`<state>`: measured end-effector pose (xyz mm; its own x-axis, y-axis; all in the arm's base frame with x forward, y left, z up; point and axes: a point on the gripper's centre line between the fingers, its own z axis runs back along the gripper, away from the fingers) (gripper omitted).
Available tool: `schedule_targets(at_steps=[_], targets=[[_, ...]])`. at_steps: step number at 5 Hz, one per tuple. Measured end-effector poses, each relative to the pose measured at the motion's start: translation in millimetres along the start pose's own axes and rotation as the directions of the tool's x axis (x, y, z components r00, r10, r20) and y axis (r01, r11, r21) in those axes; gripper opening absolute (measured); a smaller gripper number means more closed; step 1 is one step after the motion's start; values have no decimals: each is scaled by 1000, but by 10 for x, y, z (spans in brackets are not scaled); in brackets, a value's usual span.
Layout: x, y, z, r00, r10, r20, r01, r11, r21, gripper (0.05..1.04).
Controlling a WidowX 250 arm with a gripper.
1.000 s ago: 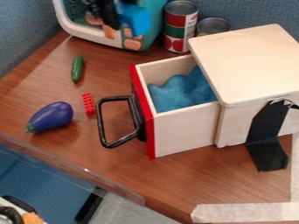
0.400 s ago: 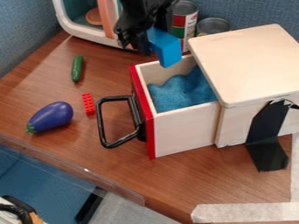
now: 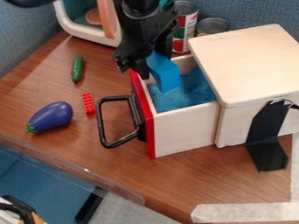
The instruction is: Put the blue object in the drawer
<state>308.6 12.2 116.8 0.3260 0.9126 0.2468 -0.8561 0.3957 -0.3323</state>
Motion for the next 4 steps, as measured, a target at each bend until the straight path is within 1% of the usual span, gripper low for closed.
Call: schedule_targets(at_steps=[1, 2, 3, 4], targets=[[-50, -5, -26, 1000, -1, -16, 1, 1000, -18, 600], [-84, -19, -71, 1000, -1, -29, 0, 998, -62, 600], [-48, -71, -78, 1000, 1, -29, -4, 994, -112, 600], [-36, -80, -160, 1000, -9, -11, 7, 992, -124, 609]])
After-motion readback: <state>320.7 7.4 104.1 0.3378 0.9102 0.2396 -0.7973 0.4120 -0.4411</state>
